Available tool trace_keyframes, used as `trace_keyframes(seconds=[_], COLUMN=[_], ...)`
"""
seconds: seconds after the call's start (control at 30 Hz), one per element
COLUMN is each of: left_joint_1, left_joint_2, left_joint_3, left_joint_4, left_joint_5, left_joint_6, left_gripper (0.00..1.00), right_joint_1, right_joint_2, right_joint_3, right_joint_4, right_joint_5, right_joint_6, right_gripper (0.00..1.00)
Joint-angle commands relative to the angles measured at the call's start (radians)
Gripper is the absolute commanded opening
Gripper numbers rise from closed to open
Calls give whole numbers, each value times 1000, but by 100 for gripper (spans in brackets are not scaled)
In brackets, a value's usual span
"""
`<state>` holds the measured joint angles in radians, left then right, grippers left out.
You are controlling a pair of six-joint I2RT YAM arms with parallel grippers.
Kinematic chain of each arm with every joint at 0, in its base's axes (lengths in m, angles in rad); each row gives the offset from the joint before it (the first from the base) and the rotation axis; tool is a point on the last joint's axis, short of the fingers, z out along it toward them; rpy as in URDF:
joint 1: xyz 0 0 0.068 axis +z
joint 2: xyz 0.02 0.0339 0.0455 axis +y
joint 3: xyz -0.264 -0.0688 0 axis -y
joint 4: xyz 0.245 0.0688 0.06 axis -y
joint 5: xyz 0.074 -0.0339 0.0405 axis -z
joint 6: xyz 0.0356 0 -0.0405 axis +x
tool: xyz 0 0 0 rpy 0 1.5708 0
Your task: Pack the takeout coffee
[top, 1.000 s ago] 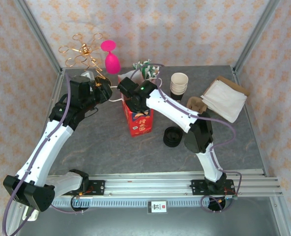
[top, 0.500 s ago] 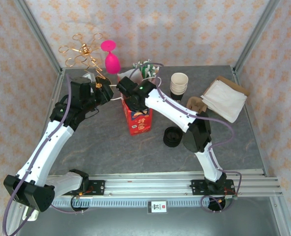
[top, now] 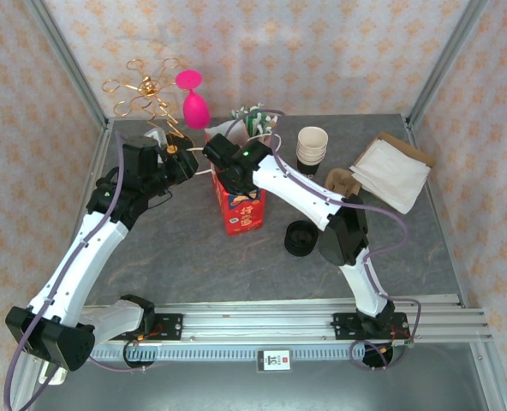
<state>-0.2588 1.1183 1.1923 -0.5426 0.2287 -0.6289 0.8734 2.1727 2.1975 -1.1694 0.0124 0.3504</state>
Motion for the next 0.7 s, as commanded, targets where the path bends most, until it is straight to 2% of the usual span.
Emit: trace_keyframes(seconds=[0.0,0.23,0.67], left_joint_1=[13,13,13], left_joint_2=[-21,-11,-43], left_joint_3=[-13,-14,-4], left_joint_4=[14,-27,-140], left_joint_5=[7,13,-73], left_joint_6=[0,38,113], left_gripper=[51,52,60], right_joint_1=[-20,-23,-20], right_joint_2=[99,87,91], right_joint_3=[-38,-22,-6], right_joint_4=[-49,-54,-58], right_joint_5=[41,47,71], right_joint_6=[-3,1,5], right_gripper=[47,47,47])
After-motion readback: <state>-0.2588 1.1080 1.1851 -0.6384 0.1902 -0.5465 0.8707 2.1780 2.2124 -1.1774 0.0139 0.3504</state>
